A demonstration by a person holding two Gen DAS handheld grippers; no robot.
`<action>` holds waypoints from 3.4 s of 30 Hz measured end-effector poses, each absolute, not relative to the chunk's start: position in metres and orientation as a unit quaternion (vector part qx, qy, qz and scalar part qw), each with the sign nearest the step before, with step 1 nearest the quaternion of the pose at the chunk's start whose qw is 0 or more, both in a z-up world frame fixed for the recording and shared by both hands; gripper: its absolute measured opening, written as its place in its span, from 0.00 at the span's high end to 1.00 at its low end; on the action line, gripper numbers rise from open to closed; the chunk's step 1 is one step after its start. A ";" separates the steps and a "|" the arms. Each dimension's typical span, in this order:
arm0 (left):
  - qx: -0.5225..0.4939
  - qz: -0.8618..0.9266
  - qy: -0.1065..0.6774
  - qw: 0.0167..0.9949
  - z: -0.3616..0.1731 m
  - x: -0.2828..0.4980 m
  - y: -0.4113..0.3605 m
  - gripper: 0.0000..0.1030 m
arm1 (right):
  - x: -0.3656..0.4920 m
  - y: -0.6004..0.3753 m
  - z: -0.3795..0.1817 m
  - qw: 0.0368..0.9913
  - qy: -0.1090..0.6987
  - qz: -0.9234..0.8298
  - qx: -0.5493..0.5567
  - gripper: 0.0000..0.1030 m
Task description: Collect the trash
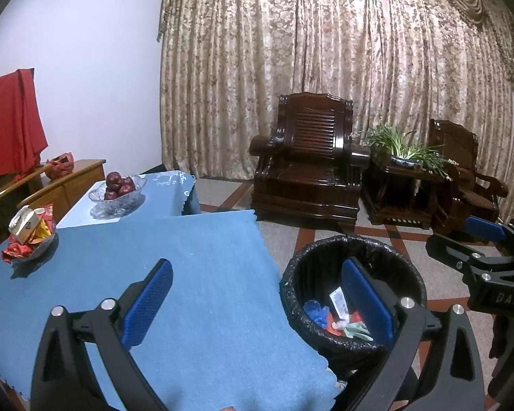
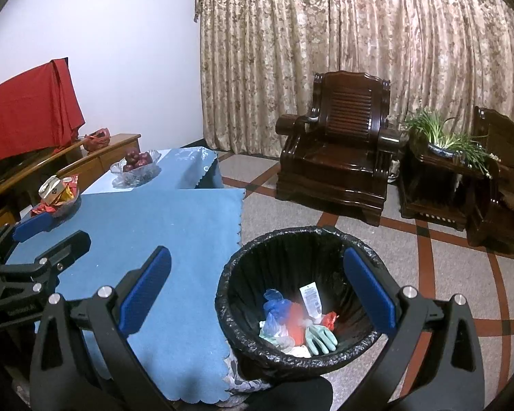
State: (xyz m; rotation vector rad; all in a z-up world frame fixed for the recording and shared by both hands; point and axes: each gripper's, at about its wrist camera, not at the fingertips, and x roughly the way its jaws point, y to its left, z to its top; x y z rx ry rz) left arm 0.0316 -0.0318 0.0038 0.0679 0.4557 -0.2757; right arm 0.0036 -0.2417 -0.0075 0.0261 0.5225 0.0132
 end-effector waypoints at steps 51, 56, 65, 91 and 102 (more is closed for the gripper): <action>0.032 -0.131 0.225 0.965 0.009 0.029 -0.030 0.06 | 0.004 -0.236 -0.006 0.967 0.256 0.008 0.005 0.05; 0.033 -0.130 0.226 0.965 0.007 0.029 -0.030 0.06 | 0.004 -0.236 -0.006 0.967 0.256 0.008 0.005 0.05; 0.033 -0.131 0.226 0.965 0.008 0.030 -0.030 0.06 | 0.004 -0.236 -0.006 0.967 0.256 0.008 0.005 0.05; 0.033 -0.130 0.227 0.965 0.010 0.030 -0.030 0.06 | 0.004 -0.235 -0.007 0.966 0.257 0.008 0.005 0.05; 0.033 -0.131 0.229 0.964 0.011 0.029 -0.031 0.06 | 0.004 -0.237 -0.010 0.966 0.259 0.008 0.006 0.05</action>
